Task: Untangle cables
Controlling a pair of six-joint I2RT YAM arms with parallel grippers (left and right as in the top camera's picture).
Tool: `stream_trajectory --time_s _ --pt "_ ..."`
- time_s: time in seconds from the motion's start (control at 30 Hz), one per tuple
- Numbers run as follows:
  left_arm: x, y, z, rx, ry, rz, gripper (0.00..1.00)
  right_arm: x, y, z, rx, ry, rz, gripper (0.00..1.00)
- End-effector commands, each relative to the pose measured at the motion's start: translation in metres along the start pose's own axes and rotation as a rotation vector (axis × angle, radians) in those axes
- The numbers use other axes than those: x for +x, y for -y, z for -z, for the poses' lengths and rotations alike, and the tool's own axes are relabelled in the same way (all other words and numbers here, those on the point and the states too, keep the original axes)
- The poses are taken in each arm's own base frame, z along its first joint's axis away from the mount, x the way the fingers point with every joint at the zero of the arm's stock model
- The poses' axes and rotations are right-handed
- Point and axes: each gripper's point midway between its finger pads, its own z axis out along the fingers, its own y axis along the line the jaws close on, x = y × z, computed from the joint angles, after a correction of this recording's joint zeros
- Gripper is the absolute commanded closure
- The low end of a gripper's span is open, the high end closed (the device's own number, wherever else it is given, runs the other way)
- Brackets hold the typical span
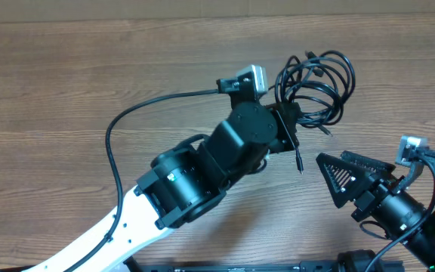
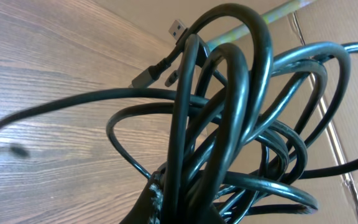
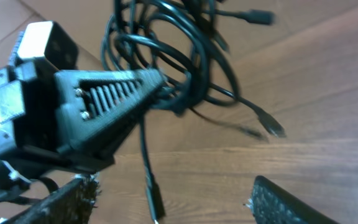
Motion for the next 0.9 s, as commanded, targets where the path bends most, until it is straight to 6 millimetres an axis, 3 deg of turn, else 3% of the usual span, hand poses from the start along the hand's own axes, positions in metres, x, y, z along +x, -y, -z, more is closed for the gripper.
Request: stream_trajectory --time_s 0.0,0.07,0.13,0.2,0.53,0.73,0.87 --pt "-0.004 0.02 0.014 0.045 0.035 -0.017 0.95 -0.004 -0.008 0.0 -0.036 0.008 -0.009 0.3" --pt "0.003 0.023 0.015 0.054 0.02 -0.023 0.96 -0.007 -0.01 0.0 -0.042 0.019 -0.015 0.33" --pt "0.01 0.027 0.016 0.064 0.004 -0.028 0.96 -0.01 -0.01 0.0 -0.038 0.037 -0.014 0.46" --pt "0.015 0.03 0.017 0.071 -0.008 -0.006 0.96 -0.014 -0.005 0.0 -0.01 0.056 -0.016 0.51" --pt "0.038 0.041 0.02 0.13 -0.134 0.027 0.96 -0.019 0.0 0.001 0.021 0.084 -0.014 0.51" --pt "0.036 0.04 0.019 0.122 -0.122 0.039 0.96 -0.016 0.002 0.001 0.025 0.076 -0.019 0.51" --pt "0.028 0.035 0.018 0.098 -0.077 0.04 0.96 -0.009 -0.011 0.0 -0.045 0.029 -0.013 0.51"
